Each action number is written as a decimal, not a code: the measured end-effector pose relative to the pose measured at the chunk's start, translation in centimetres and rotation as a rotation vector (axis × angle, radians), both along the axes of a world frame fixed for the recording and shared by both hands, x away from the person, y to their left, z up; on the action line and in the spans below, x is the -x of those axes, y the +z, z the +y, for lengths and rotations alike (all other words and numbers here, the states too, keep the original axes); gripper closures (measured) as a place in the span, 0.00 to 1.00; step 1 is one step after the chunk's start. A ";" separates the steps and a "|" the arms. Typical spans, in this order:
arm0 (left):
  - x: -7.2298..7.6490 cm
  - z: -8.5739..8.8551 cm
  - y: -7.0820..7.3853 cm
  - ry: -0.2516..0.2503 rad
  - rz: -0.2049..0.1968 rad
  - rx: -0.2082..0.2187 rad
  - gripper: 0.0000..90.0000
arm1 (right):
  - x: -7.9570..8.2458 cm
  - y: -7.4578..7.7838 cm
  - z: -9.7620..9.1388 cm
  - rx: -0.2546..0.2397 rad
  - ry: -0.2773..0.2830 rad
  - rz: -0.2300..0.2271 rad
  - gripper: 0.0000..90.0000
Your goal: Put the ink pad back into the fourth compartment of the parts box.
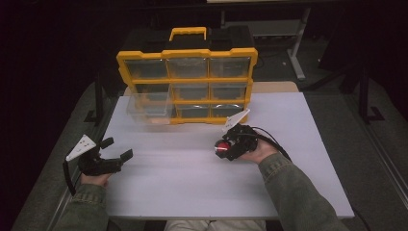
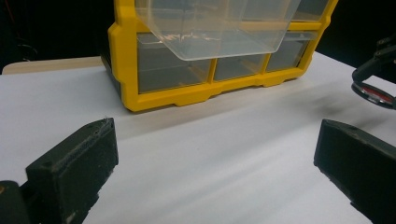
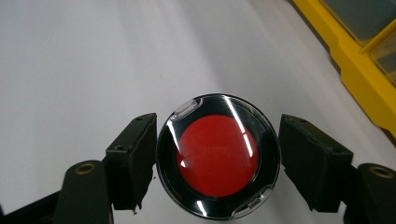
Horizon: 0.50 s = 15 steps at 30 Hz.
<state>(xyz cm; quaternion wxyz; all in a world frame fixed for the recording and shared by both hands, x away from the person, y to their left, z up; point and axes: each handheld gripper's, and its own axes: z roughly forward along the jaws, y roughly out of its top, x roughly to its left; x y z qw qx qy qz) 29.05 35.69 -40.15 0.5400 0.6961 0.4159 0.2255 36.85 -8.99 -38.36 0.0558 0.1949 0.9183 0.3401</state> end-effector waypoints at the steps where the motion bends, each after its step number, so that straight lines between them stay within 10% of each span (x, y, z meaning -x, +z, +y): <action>1: 0.0 0.0 0.0 0.000 0.000 0.000 0.00 | 0.0 0.2 0.0 0.001 0.001 -0.007 0.32; 15: 0.0 0.0 0.0 0.000 0.001 -0.001 0.00 | -0.4 1.6 -0.1 -0.011 -0.002 -0.004 0.32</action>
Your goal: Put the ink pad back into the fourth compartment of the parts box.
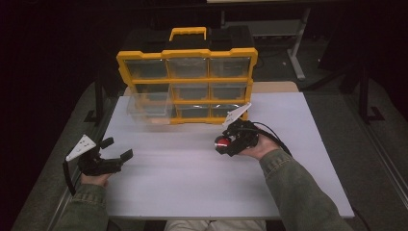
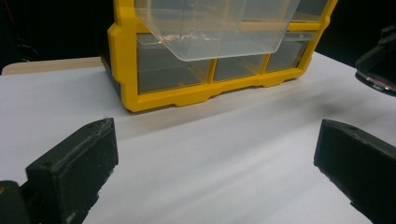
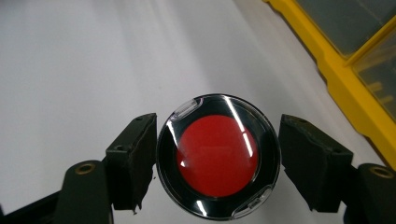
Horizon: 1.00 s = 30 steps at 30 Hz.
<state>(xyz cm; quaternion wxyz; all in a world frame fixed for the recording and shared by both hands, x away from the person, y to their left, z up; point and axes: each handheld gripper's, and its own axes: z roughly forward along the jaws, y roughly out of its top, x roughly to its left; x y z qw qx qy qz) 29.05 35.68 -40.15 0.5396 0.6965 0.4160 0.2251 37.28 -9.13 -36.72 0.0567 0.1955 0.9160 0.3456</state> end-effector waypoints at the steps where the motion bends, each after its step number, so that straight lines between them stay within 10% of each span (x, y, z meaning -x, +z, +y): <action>1: 0.0 0.0 0.0 0.000 0.001 0.001 0.00 | 0.0 0.2 0.0 -0.003 -0.002 0.001 0.32; 30: -0.1 -0.1 -0.1 -0.003 0.007 0.003 0.00 | -0.8 3.7 1.9 0.012 0.041 -0.044 0.32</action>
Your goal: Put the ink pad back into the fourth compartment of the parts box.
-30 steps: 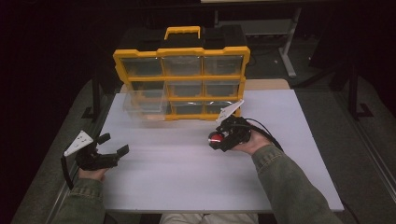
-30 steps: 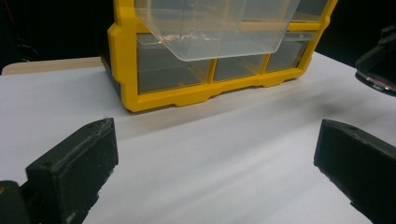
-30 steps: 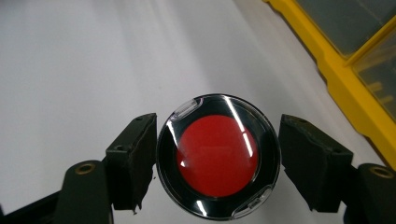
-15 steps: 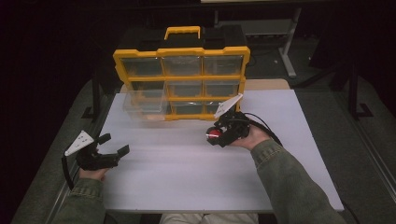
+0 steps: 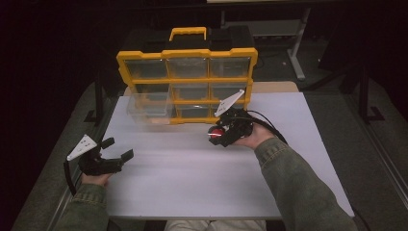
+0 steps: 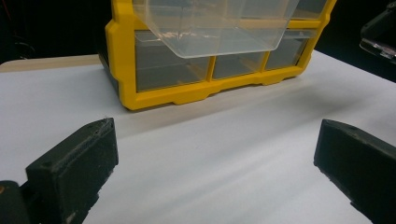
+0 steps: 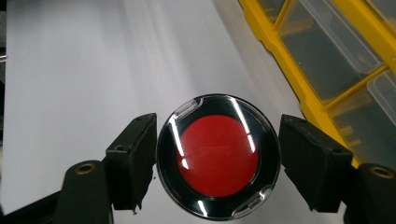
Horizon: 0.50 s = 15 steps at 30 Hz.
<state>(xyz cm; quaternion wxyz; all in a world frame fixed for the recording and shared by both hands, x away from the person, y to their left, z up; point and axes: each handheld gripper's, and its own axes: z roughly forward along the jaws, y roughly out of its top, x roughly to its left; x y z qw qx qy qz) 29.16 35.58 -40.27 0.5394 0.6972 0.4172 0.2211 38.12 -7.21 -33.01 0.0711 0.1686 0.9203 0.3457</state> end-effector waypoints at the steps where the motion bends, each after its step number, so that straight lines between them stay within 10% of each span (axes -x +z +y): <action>1: 0.0 0.0 0.0 0.000 -0.001 0.000 0.00 | 0.0 0.1 0.1 -0.001 0.001 -0.001 0.32; 15: 0.0 0.2 0.0 0.001 0.001 0.009 0.00 | -1.1 1.8 1.7 -0.009 0.023 -0.029 0.32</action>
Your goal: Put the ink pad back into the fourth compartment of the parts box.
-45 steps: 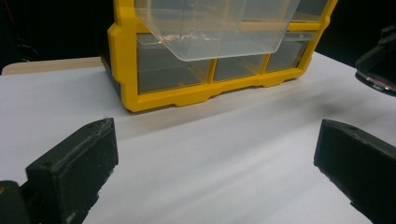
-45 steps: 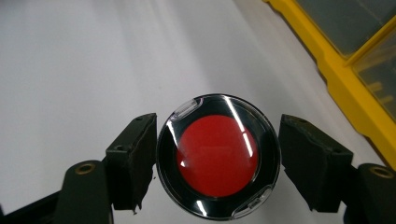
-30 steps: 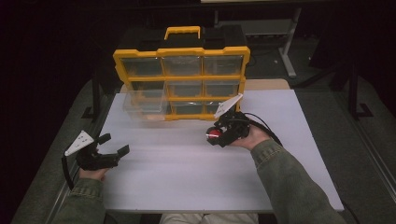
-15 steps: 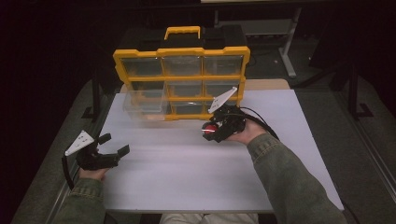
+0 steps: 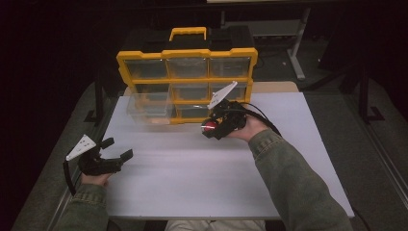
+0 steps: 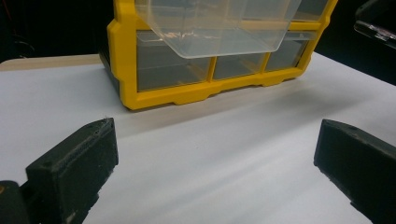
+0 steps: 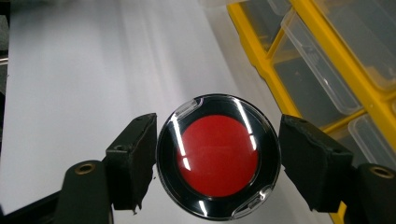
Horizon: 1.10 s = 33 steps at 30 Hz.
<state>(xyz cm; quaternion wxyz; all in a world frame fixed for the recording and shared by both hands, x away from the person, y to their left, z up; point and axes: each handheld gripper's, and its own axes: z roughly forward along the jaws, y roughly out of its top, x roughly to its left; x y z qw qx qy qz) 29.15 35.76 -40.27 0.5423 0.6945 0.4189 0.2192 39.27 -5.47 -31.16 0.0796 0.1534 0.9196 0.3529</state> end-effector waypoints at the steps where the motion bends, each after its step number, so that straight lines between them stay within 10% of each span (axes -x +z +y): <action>1: 0.0 0.0 0.0 0.000 -0.001 0.000 0.00 | -0.1 0.1 0.1 0.002 0.004 -0.002 0.32; 33: -0.3 -0.1 -0.1 -0.021 0.004 -0.006 0.00 | -2.1 4.7 4.0 -0.016 0.026 -0.053 0.32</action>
